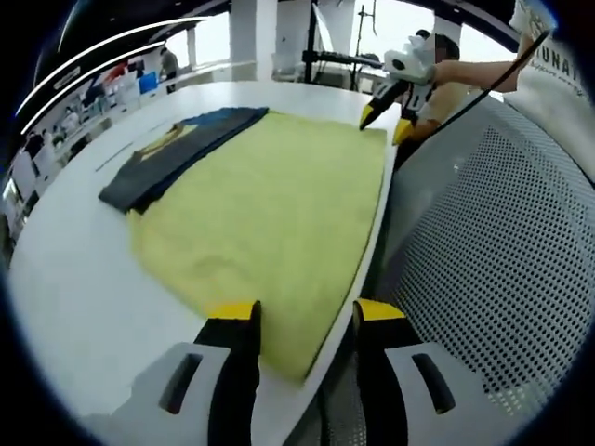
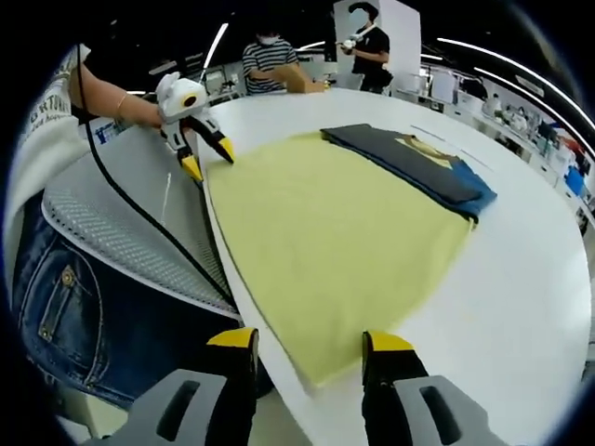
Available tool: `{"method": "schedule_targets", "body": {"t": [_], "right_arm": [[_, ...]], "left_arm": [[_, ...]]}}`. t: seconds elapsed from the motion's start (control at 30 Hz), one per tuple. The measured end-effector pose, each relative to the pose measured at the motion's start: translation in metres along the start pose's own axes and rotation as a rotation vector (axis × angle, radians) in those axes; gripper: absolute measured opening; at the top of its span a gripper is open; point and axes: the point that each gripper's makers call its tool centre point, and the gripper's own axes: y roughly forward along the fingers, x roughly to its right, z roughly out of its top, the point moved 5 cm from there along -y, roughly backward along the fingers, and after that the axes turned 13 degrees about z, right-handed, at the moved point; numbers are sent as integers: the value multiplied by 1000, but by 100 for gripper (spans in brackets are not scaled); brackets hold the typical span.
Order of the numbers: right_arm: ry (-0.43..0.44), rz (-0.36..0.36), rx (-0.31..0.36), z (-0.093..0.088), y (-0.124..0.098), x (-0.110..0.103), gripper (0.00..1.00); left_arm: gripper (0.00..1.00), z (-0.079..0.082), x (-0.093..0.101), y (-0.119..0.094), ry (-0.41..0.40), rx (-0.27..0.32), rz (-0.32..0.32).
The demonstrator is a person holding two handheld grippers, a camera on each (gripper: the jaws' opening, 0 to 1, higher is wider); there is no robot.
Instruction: Fold the garment on the visible template until the final outline fits inside the template.
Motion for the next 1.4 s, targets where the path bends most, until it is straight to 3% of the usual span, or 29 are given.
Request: {"method": "schedule_targets", "body": {"t": [0.23, 0.63, 0.87, 1.1, 1.23, 1.33, 1.4], "right_arm": [[-4, -1, -13, -2, 0, 2, 36], [-47, -25, -51, -3, 0, 7, 28], [-35, -32, -31, -3, -1, 9, 25], [-99, -9, -64, -4, 0, 5, 25], [-102, -9, -62, -4, 1, 6, 25], [-116, -8, -52, -4, 2, 6, 17], [-121, -27, -47, -3, 2, 9, 8]], "left_arm": [[33, -1, 0, 1, 77, -6, 16], [31, -4, -4, 2, 89, -15, 30], [18, -4, -1, 2, 117, -25, 17], [14, -5, -4, 4, 182, -35, 47], [11, -5, -5, 4, 175, -30, 42], [9, -5, -5, 4, 165, -32, 47], [3, -5, -6, 4, 168, -35, 53]]}}
